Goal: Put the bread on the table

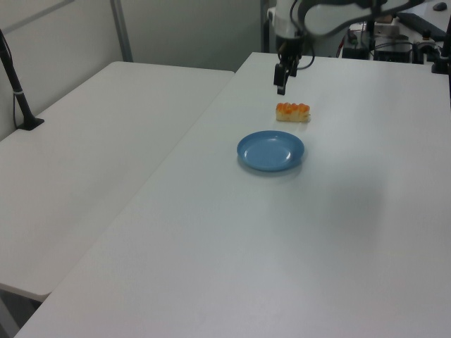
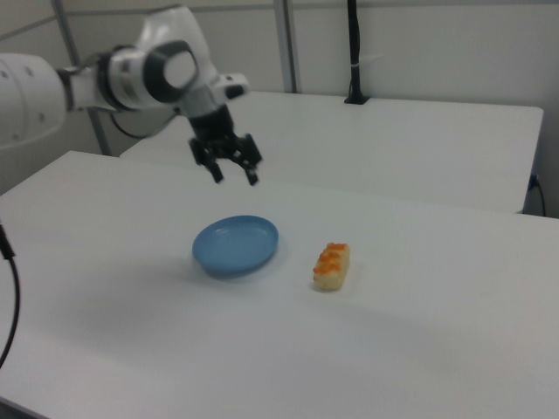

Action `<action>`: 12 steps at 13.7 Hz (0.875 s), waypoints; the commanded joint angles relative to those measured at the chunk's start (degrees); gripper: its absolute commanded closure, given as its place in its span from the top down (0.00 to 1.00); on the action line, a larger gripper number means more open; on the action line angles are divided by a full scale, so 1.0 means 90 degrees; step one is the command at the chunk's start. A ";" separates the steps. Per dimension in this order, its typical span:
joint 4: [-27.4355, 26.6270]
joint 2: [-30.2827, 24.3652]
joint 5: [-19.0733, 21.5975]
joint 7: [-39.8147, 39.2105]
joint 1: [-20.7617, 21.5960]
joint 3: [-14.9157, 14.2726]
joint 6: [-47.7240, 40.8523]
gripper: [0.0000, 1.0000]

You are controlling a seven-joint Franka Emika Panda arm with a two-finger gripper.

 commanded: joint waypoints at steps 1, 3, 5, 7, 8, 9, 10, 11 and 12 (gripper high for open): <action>-0.0451 -0.0947 -0.0012 0.1156 0.0480 -0.0064 -0.1010 1.00; -0.0685 -0.1396 0.0046 0.1170 0.0500 -0.0055 -0.1190 1.00; -0.1007 -0.1846 0.0348 0.0946 0.0491 -0.0055 -0.1248 1.00; -0.1038 -0.1887 0.0369 0.0604 0.0491 -0.0055 -0.1375 1.00; -0.1028 -0.1887 0.0388 0.0584 0.0491 -0.0055 -0.1376 1.00; -0.1018 -0.1896 0.0388 0.0584 0.0471 -0.0055 -0.1376 1.00; -0.1008 -0.1896 0.0408 0.0574 0.0452 -0.0055 -0.1376 1.00; -0.0999 -0.1896 0.0466 0.0545 0.0442 -0.0064 -0.1376 1.00; -0.0998 -0.1896 0.0486 0.0535 0.0432 -0.0064 -0.1376 1.00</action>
